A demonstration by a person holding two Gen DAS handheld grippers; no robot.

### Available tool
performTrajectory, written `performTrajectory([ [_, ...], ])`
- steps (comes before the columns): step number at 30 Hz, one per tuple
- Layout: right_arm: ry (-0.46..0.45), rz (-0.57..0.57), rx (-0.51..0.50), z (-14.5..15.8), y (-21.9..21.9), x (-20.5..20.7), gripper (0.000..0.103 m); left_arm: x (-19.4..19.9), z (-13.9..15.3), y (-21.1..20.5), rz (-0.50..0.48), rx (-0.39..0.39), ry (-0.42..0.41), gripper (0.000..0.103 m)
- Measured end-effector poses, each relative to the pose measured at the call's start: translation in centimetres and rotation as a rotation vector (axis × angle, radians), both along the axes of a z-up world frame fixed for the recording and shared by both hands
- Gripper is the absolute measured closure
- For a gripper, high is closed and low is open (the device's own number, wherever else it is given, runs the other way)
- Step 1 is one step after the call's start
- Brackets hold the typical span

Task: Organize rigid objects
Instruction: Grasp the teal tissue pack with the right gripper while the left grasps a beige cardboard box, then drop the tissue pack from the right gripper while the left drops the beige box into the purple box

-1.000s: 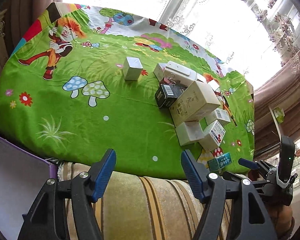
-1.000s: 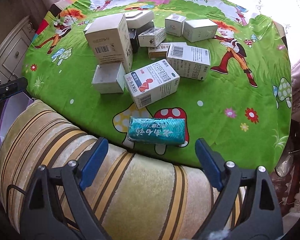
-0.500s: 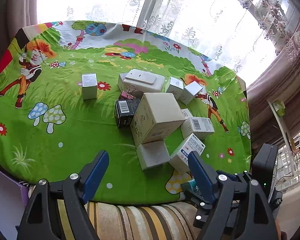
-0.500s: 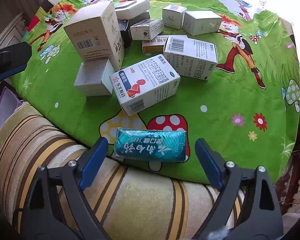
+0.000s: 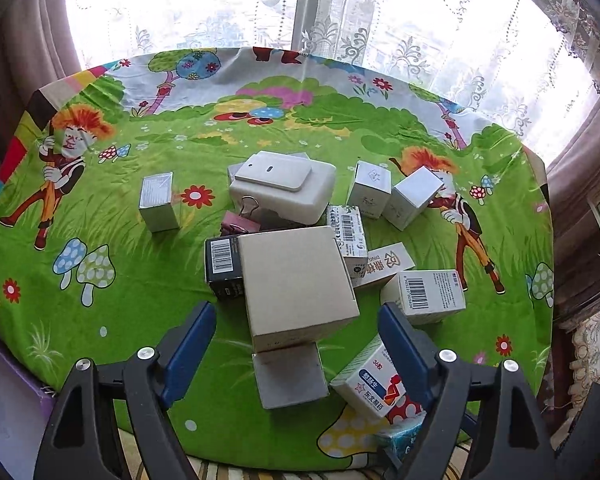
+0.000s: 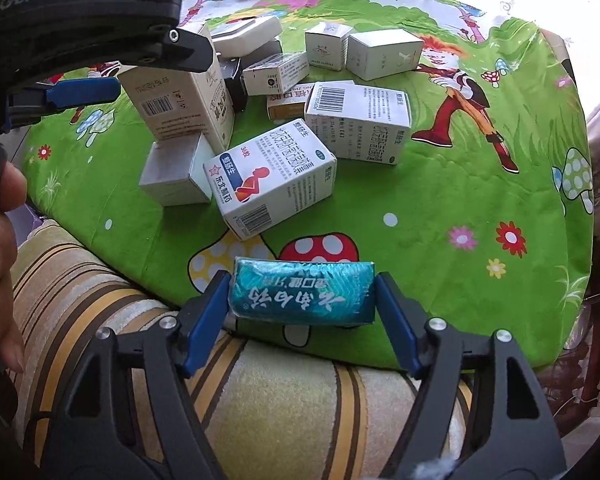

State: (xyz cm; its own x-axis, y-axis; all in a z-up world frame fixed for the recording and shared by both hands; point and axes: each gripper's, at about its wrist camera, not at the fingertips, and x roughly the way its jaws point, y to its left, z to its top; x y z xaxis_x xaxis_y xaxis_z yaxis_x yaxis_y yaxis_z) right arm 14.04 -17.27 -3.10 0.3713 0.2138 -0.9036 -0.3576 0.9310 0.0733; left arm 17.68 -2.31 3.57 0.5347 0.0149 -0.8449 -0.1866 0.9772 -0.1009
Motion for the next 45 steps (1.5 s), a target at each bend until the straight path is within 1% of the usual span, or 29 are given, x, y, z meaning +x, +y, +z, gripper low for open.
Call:
performTrajectory([
  [2,-0.007,-0.007,0.014,0.2,-0.3,-0.1,0.028,0.4,-0.2,0.1,-0.005,0.017,-0.001,0.023],
  [4,-0.014,-0.014,0.025,0.4,-0.5,-0.2,0.028,0.4,-0.3,0.3,-0.017,-0.001,0.002,0.046],
  [6,-0.017,-0.019,0.033,0.4,-0.6,-0.1,0.028,0.3,-0.3,0.7,-0.015,-0.018,-0.002,0.047],
  [10,-0.027,-0.025,0.041,0.7,-0.6,-0.3,0.028,-0.2,0.1,1.2,-0.009,-0.026,-0.03,0.049],
  [17,-0.058,-0.049,0.051,1.5,-1.1,-0.9,0.028,-1.5,1.9,2.1,-0.003,-0.074,-0.126,0.051],
  [21,-0.088,-0.064,0.064,2.5,-1.4,-1.3,0.028,-2.5,3.1,2.9,0.012,-0.104,-0.179,0.051],
  [28,-0.115,-0.08,0.105,4.2,-1.8,-2.0,0.028,-4.4,4.3,4.8,0.04,-0.154,-0.218,0.051],
  [38,-0.15,-0.033,0.126,6.7,0.4,-3.9,0.028,-8.6,5.0,8.4,0.082,-0.222,-0.241,0.051],
  [45,-0.173,0.046,0.139,8.5,3.9,-6.0,0.028,-12.4,5.5,12.7,0.145,-0.24,-0.262,0.051],
])
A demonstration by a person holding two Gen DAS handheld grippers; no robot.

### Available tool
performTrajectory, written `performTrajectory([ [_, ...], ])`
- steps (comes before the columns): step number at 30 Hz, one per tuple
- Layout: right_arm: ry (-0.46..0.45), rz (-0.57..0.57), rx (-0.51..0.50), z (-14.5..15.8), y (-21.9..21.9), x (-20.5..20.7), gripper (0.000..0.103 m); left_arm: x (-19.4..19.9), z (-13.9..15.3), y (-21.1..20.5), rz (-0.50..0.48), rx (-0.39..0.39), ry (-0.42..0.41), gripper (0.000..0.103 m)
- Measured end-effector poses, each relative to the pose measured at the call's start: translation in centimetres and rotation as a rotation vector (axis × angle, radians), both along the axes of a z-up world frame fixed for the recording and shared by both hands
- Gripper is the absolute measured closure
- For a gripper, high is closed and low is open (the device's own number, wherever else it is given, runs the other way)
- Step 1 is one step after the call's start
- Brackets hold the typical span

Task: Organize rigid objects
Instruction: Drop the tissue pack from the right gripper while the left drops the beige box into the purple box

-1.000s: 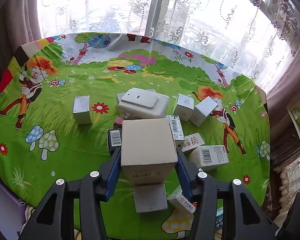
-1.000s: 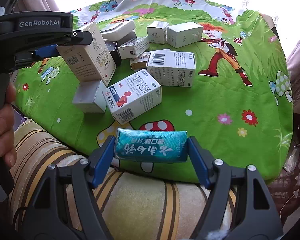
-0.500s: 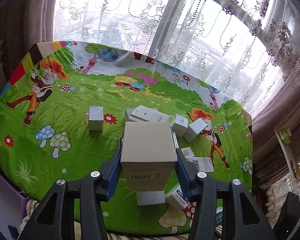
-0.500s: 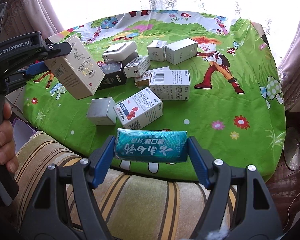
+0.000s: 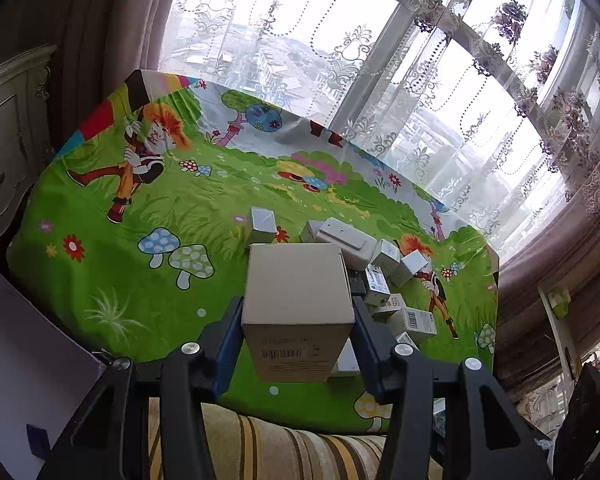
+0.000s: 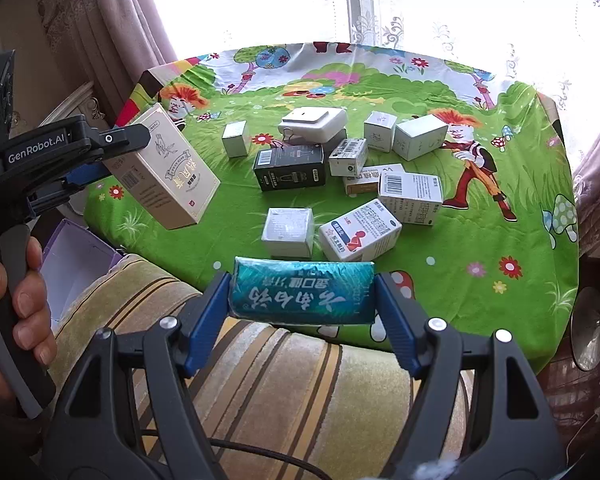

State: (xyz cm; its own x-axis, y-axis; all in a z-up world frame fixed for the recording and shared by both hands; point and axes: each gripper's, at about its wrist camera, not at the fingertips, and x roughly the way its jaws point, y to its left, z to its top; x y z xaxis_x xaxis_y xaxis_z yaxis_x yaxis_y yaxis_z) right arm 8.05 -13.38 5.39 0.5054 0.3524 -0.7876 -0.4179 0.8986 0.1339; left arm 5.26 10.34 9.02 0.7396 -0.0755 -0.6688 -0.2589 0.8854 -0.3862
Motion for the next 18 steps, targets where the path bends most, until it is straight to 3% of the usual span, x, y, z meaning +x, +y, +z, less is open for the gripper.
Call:
performTrajectory([
  [18,-0.045,0.244,-0.049,2.3,12.2,-4.1,0.028,-9.8,-1.7,13.3,0.266,-0.068,0.029,0.051],
])
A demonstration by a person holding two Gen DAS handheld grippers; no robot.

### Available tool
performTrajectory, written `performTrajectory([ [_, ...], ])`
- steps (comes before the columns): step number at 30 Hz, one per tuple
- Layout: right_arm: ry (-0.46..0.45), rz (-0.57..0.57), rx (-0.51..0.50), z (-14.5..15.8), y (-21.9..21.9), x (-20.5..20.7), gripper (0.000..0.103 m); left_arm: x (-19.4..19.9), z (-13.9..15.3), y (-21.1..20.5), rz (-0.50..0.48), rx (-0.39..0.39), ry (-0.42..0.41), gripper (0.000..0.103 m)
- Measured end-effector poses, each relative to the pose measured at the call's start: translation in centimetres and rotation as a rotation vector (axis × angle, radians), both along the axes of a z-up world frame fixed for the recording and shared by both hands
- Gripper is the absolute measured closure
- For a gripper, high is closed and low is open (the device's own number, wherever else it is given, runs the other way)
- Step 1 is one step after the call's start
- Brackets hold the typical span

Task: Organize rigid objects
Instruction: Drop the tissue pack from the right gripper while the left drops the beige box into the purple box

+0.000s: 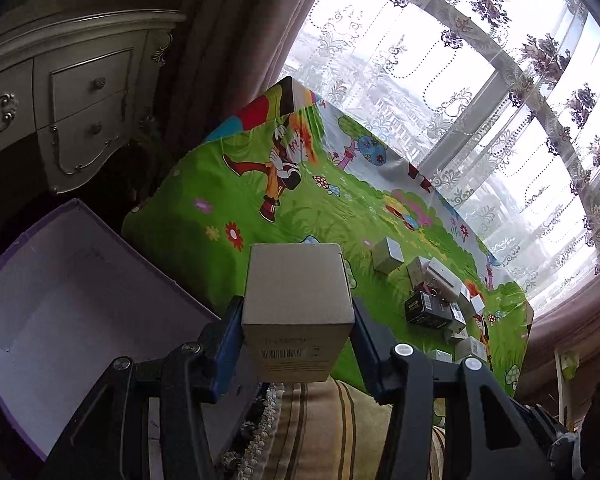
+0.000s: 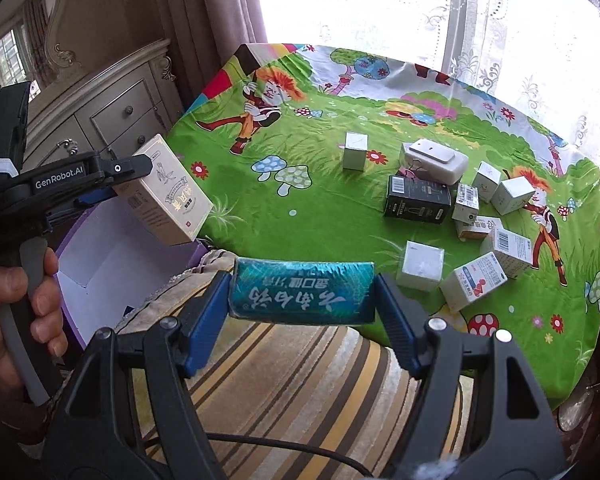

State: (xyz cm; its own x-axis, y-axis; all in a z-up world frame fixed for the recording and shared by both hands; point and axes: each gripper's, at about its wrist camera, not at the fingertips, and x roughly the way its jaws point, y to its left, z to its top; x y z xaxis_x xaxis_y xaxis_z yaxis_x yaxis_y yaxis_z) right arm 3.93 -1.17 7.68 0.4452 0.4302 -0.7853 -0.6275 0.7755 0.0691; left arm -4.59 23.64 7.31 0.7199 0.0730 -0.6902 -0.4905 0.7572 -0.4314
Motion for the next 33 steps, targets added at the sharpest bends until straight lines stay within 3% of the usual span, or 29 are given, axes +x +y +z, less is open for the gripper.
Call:
performTrajectory([
  [11,0.049,0.178,-0.04,-1.2,9.1,-2.2,0.028,-3.3,-1.7,5.5,0.141,0.005,0.051,0.051],
  [22,0.085,0.327,-0.039,-1.8,15.6,-4.0,0.028,-4.5,-2.8,7.1,0.207,0.013,0.094,0.05],
  [27,0.066,0.358,-0.039,-1.7,16.4,-4.1,0.014,-4.5,-3.1,7.4,0.226,0.008,0.116,0.039],
  [33,-0.012,0.329,-0.053,-1.2,14.6,-3.7,0.012,-3.9,-2.9,6.3,0.199,0.05,0.115,0.035],
])
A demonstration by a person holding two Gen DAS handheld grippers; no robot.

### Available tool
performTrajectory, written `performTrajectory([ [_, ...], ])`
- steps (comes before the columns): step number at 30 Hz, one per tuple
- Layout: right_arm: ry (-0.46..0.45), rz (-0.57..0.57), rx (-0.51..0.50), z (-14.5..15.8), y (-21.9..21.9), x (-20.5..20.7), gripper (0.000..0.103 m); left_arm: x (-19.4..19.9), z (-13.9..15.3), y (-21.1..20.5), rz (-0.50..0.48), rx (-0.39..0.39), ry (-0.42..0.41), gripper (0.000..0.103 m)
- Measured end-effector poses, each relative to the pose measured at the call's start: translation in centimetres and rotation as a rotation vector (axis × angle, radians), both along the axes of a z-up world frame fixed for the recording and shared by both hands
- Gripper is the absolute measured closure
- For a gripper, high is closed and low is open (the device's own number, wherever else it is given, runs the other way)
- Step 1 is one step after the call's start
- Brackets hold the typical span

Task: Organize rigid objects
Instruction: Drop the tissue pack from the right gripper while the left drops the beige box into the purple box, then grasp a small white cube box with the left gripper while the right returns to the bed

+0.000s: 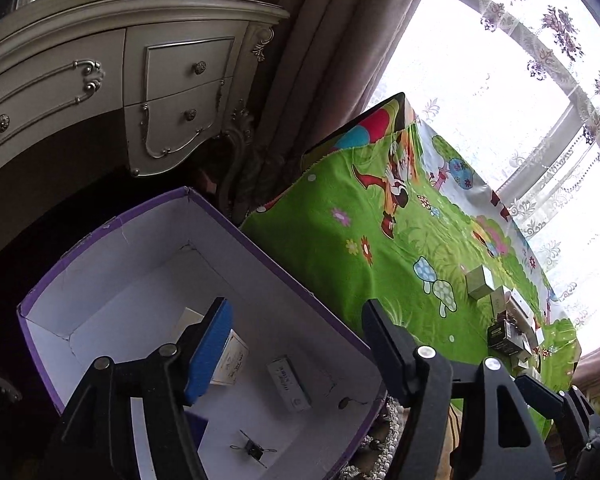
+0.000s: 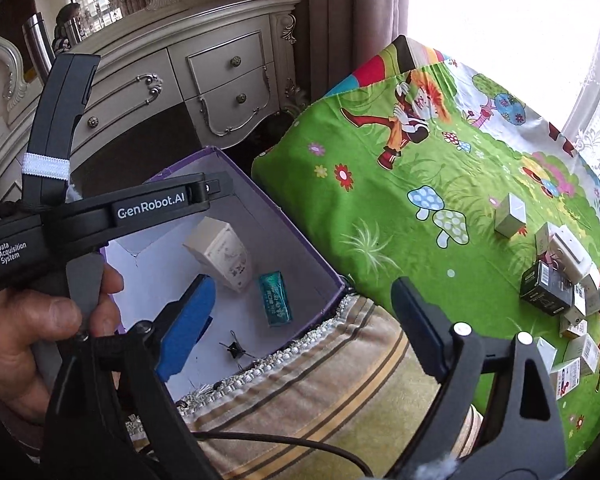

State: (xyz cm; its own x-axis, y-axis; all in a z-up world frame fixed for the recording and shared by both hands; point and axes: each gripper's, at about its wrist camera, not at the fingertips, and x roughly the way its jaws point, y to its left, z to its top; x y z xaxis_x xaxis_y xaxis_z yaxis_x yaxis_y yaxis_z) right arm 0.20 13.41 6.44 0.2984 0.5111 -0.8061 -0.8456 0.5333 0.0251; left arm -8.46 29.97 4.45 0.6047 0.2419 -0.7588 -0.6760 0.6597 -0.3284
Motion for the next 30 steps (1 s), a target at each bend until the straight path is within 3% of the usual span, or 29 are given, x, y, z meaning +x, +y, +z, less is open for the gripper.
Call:
performTrajectory([
  [8,-0.056,-0.189,0.011,0.5,-7.2,2.5,0.012,2.1,0.7,-3.6,-0.107,0.096,-0.023,0.035],
  [13,-0.049,-0.299,0.016,0.4,-12.5,4.3,0.012,4.0,0.6,-5.8,-0.199,0.036,-0.016,0.035],
  [19,-0.035,-0.423,-0.003,-0.2,-18.4,6.5,0.012,6.0,0.6,-8.9,-0.298,0.023,-0.008,0.035],
  [30,0.023,-0.525,-0.02,-2.0,-25.2,10.0,0.012,9.9,0.0,-13.0,-0.429,0.011,0.035,0.035],
])
